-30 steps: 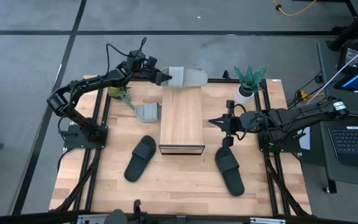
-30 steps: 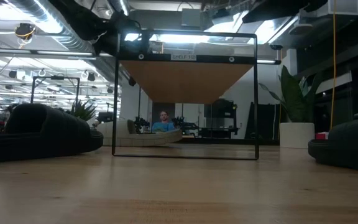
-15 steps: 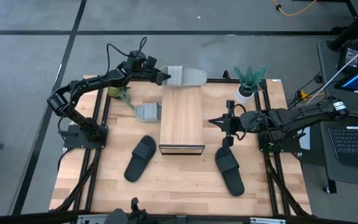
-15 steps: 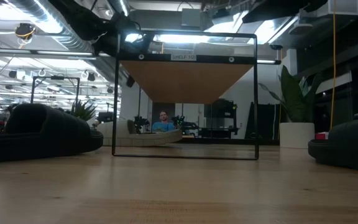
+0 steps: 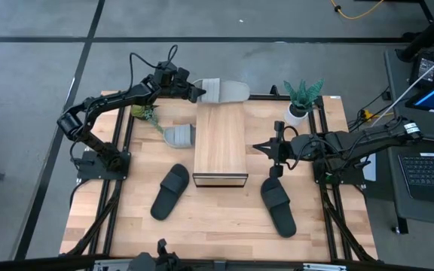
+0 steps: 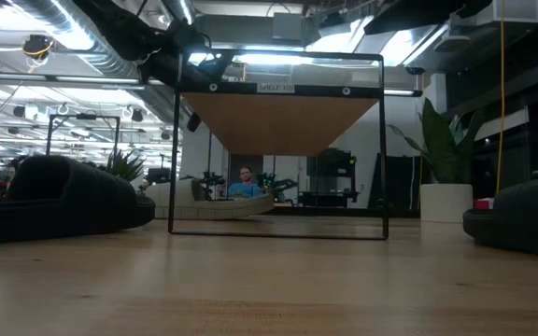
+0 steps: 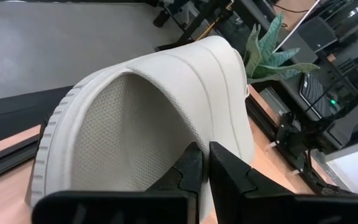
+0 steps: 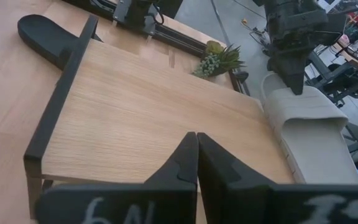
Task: Pick and place slides into the shelf
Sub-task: Put the right gray slide on the shelf
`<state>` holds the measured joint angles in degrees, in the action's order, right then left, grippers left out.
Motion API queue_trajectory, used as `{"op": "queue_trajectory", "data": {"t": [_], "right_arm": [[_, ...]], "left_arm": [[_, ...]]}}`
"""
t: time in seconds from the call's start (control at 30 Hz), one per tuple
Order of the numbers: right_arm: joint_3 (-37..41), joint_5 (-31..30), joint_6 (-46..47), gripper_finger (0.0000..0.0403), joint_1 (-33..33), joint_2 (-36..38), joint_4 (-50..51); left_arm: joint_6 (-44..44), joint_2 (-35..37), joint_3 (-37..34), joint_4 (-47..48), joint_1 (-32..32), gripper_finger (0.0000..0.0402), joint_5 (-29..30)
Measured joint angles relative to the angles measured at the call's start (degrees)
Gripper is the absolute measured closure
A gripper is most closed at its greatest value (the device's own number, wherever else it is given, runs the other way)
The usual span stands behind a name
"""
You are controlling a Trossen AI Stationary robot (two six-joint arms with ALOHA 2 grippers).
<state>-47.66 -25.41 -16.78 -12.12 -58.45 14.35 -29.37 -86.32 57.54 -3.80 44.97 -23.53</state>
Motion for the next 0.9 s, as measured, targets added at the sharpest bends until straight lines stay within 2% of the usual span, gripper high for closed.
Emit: {"op": "queue_trajectory", "data": {"t": [0.23, 0.73, 0.9], "right_arm": [[0.0, 0.02, -0.02, 0.0398, 0.0, -0.01, 0.0], [0.0, 0.09, 0.0, 0.0398, 0.0, -0.01, 0.03], [0.0, 0.11, 0.0, 0.0398, 0.0, -0.01, 0.04]], "left_arm": [[-0.3, 0.01, 0.0, 0.18, -0.4, 0.0385, -2.3], [-0.18, 0.0, 0.0, -0.38, -0.67, 0.0384, -1.21], [0.67, 0.0, 0.0, -0.38, -0.89, 0.0349, -2.2]]}}
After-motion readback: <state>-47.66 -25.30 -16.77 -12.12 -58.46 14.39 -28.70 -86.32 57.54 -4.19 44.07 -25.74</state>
